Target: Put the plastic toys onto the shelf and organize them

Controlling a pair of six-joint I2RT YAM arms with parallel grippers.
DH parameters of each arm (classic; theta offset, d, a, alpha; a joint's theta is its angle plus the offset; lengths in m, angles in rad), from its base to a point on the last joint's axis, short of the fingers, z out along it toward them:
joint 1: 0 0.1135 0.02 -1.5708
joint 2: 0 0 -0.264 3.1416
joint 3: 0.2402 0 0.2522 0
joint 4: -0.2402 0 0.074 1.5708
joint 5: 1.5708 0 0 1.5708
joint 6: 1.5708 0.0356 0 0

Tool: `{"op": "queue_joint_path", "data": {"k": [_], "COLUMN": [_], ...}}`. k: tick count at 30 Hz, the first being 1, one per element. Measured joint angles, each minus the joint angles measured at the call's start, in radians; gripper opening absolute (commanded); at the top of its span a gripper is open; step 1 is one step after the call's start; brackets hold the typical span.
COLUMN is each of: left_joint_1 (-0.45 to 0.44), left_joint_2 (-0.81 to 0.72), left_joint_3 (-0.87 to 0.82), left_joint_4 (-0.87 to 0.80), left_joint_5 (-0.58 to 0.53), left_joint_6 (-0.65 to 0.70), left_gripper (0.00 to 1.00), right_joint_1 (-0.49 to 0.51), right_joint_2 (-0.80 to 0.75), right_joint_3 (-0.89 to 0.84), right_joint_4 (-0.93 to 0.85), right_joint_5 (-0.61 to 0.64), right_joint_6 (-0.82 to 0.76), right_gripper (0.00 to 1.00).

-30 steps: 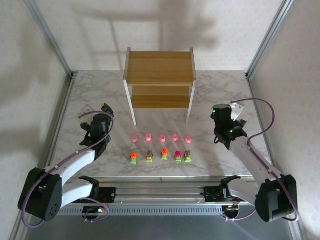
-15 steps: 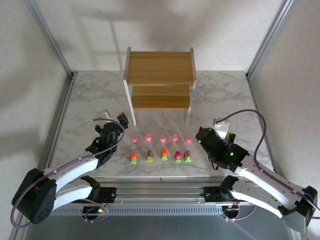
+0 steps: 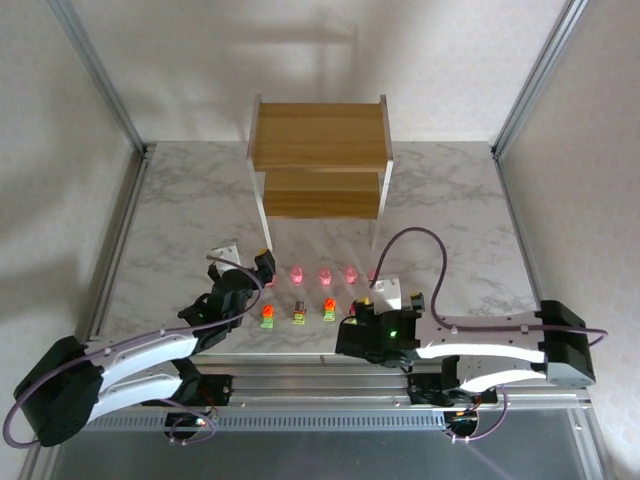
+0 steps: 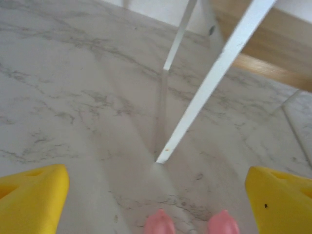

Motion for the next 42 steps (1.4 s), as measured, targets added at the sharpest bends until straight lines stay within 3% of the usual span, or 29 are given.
{"op": "queue_joint_path", "data": {"k": [5,12,17,23,28,42], "left_joint_1": [-0.008,-0.008,-0.008,-0.008,-0.008,-0.004], "left_joint_2": [-0.035,0.04,0.045,0.052,0.075,0.113], "left_joint_3": [-0.019,-0.006,0.002,0.003,0.013,0.028], "left_joint_4": [0.016,0.029,0.031,0.031,0.032,0.035], "left_joint_5": [-0.013,-0.014,-0.013,-0.009,0.003,0.026], "left_joint_6": [0.01,0.018,0.018,0.018,0.018,0.017], "left_gripper": [0.93,0.93,0.93,0.94,0.94,0.94], "right_joint_1": [0.049,0.069,0.069,0.054,0.013,-0.148], "right_joint_2": [0.002,-0.043,-0.085,-0.204,-0.264,-0.17], "right_joint_3": [-0.022,-0.101,-0.145,-0.188,-0.217,-0.237], "right_joint_4": [0.034,0.093,0.126,0.161,0.19,0.356], "right_joint_5": [-0.056,-0.138,-0.18,-0.237,-0.283,-0.388], "right_joint_6": [0.082,0.13,0.12,0.055,-0.024,-0.208], "right_gripper": [0.86,0.74,0.69,0.55,0.54,0.5]}}
